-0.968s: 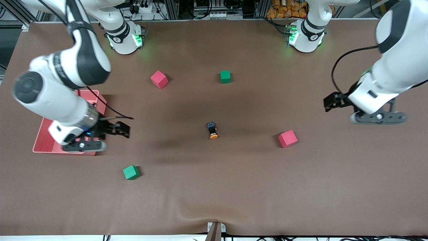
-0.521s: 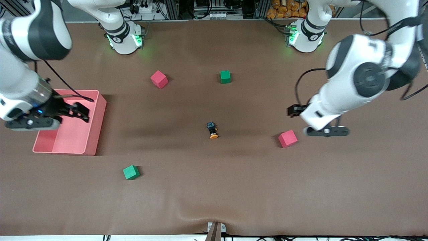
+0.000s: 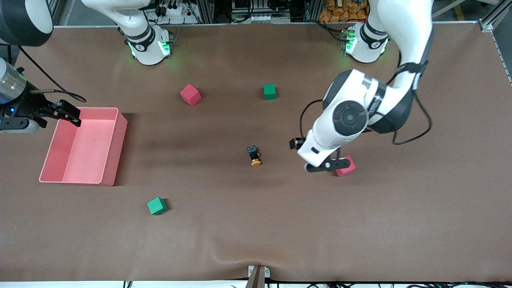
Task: Place and upright button with both arms
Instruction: 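Retract the right gripper while the left gripper reaches the button, then lower the left gripper over the button and close on its base, then lift the button with the left gripper and carry it toward the green cube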
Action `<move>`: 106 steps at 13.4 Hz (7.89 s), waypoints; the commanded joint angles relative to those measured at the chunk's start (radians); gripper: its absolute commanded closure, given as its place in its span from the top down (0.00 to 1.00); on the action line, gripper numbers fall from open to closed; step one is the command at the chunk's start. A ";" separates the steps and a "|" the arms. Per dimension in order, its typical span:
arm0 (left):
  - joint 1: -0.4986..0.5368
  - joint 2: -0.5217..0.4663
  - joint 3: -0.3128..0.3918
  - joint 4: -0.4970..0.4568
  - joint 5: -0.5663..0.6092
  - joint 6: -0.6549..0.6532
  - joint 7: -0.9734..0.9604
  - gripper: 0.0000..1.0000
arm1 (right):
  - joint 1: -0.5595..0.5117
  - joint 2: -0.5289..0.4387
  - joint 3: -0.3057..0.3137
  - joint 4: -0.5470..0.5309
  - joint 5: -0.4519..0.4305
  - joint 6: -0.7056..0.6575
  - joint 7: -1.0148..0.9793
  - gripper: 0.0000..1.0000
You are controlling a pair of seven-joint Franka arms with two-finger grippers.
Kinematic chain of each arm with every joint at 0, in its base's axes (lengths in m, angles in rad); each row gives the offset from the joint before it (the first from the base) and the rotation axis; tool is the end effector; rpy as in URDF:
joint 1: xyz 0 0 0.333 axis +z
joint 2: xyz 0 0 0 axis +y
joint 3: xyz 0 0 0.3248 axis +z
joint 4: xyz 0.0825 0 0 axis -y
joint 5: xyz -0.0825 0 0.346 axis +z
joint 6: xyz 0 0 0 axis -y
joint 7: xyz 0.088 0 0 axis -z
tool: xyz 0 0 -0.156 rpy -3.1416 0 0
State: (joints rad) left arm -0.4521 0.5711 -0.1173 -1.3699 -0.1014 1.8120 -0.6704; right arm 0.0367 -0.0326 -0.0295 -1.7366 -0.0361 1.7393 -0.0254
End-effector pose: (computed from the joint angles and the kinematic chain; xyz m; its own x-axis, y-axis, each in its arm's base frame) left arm 0.5601 -0.3583 0.3509 0.9704 0.1383 -0.1980 0.1497 -0.9878 0.0437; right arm 0.5193 -0.0015 0.5434 0.9987 0.0386 0.0343 0.0374 -0.9987 0.0357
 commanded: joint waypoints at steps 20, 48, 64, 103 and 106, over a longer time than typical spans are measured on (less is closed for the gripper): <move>-0.138 0.240 0.008 0.118 -0.104 0.171 -0.166 1.00 | -0.002 -0.010 0.020 0.180 0.015 -0.233 0.010 1.00; -0.214 0.424 0.011 0.212 -0.138 0.337 -0.115 0.67 | -0.093 -0.007 -0.001 0.253 0.114 -0.300 0.067 1.00; -0.217 0.414 0.033 0.207 -0.155 0.369 -0.124 0.00 | -0.060 0.008 0.005 0.244 0.026 -0.305 0.065 1.00; -0.859 0.576 0.550 0.176 1.092 0.649 -1.508 0.00 | -0.052 0.017 0.000 0.246 0.022 -0.279 0.071 1.00; -0.873 0.604 0.548 0.175 1.129 0.627 -1.528 0.00 | -0.052 0.019 0.000 0.246 0.024 -0.279 0.071 1.00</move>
State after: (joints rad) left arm -1.3145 1.1544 0.4181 -1.2060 0.9978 2.4484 -2.1633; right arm -0.0141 -0.0208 -0.0305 -1.5035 -0.0103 1.4605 0.0341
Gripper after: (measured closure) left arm 0.626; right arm 0.000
